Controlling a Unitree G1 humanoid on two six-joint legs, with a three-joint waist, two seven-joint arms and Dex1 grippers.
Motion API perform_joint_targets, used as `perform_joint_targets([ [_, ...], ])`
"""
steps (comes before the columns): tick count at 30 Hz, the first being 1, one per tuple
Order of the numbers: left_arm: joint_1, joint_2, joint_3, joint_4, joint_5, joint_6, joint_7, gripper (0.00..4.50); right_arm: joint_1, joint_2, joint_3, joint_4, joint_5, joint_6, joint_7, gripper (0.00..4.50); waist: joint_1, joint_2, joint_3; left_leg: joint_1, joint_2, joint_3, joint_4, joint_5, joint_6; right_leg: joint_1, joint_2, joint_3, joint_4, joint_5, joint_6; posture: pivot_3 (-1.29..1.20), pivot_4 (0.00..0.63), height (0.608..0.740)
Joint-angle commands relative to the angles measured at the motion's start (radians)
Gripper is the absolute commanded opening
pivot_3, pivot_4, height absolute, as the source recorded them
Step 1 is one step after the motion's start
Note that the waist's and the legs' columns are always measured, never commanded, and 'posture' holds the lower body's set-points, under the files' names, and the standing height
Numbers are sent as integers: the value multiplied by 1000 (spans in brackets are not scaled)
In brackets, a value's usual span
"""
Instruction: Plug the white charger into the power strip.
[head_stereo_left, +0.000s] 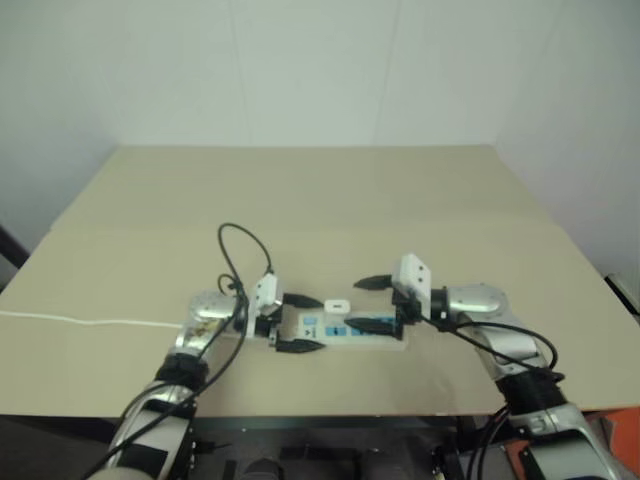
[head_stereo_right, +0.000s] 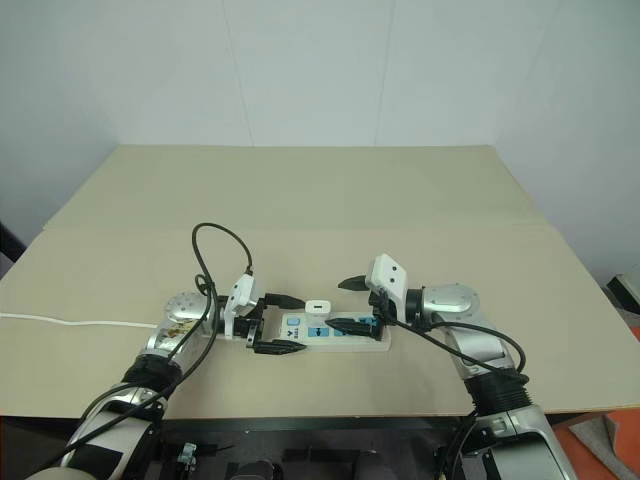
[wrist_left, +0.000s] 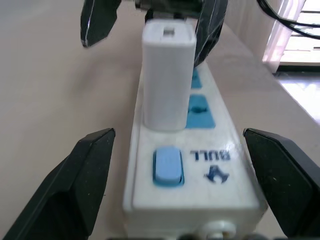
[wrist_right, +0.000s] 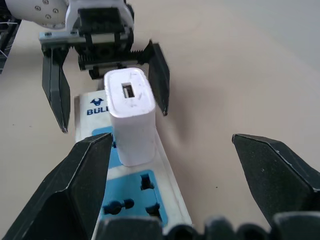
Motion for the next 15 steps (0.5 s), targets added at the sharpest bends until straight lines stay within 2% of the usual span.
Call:
perform_joint_targets([
  [1, 9, 62, 35, -167, -73, 105, -31, 4467, 14, -29, -52, -80, 46, 16, -10, 4500, -1, 0, 1, 0, 0, 0, 0, 0, 0, 0, 0, 0, 0, 0, 0, 0, 150, 740],
  [4, 23, 173, 55, -292, -125, 230, -72, 4467, 74, -80, -98, -154, 82, 37, -11, 4500, -1, 0, 3, 0, 0, 0, 0, 0, 0, -1, 0, 0, 0, -1, 2, 0, 150, 740],
  [7, 24, 259, 98, -336, -146, 269, -64, 4467, 160, -132, -173, -228, 114, 50, -38, 4500, 0, 0, 4, -1, 0, 0, 0, 0, 0, -2, 0, 0, 0, -1, 2, 0, 150, 740],
  [15, 46, 319, 149, -384, -82, 276, 98, 4467, 396, -265, -409, -510, 228, 158, -113, 4500, 8, -1, 6, -1, 0, 1, 0, 0, 0, -1, -1, 0, -1, -2, 3, 0, 150, 740],
])
